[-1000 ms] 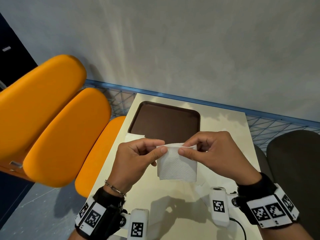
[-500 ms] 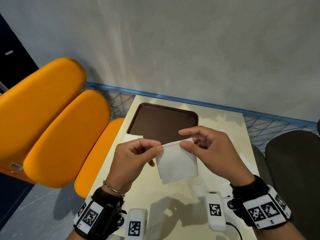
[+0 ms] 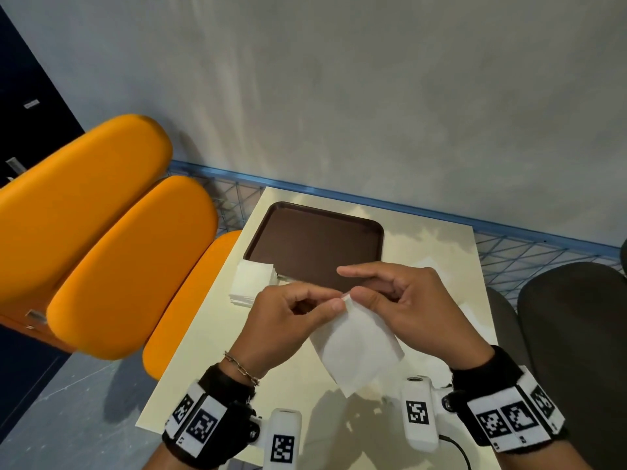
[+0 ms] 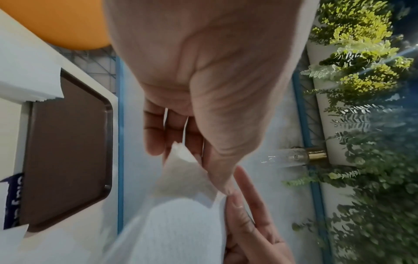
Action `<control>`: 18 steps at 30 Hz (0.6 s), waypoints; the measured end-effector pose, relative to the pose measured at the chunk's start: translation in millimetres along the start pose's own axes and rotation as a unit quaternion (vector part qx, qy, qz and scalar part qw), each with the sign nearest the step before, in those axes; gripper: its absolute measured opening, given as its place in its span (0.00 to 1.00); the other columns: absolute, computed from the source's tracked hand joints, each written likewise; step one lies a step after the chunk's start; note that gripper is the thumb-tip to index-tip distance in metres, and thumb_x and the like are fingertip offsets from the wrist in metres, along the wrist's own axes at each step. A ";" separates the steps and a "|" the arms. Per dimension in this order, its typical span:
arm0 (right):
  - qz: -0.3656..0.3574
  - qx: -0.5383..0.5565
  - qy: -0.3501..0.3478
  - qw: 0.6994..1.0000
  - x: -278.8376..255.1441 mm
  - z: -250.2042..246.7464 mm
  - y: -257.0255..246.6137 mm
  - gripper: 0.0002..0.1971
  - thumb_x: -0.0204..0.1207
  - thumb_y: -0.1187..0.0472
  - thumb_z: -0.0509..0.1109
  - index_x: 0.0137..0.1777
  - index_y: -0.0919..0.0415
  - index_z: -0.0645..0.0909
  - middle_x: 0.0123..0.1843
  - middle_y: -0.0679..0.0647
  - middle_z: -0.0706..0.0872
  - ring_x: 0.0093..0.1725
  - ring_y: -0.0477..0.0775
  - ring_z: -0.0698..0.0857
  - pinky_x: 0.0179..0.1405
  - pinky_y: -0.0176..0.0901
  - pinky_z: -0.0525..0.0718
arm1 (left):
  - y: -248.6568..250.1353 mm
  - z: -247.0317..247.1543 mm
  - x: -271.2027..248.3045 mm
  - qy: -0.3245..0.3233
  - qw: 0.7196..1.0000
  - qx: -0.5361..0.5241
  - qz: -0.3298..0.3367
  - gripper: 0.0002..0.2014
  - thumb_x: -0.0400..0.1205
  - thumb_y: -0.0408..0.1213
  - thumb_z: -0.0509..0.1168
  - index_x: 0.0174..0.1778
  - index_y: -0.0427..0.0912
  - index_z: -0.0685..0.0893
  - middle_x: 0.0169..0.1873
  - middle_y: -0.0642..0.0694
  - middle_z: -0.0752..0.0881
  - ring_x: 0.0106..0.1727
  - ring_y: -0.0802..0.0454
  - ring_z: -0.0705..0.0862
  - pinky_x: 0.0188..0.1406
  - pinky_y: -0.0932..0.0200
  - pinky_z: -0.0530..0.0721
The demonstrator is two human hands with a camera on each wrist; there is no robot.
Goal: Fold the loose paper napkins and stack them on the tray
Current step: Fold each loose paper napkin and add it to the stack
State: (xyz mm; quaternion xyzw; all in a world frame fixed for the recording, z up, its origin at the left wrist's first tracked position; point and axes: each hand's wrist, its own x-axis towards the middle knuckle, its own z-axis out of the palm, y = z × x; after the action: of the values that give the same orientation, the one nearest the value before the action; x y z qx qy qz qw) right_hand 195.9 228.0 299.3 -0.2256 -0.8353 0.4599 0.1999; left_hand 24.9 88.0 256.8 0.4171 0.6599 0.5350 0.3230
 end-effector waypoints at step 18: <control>0.064 -0.045 -0.056 0.995 -39.3 -49.7 38.9 0.14 0.79 0.48 0.82 0.63 0.35 0.90 0.46 0.38 0.94 0.44 0.46 0.92 0.47 0.44 0.93 | 6.4 68.3 -10.0 0.070 0.997 0.022 -0.022 0.02 0.79 0.41 0.80 0.45 0.50 0.98 0.39 0.56 0.94 0.42 0.57 0.91 0.43 0.61 0.91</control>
State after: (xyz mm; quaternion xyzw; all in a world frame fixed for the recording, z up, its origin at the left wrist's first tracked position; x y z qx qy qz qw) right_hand 262.5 258.2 285.7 -0.2611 -0.8487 0.4460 0.1126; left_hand 90.3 109.4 247.9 0.3710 0.7016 0.5412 0.2780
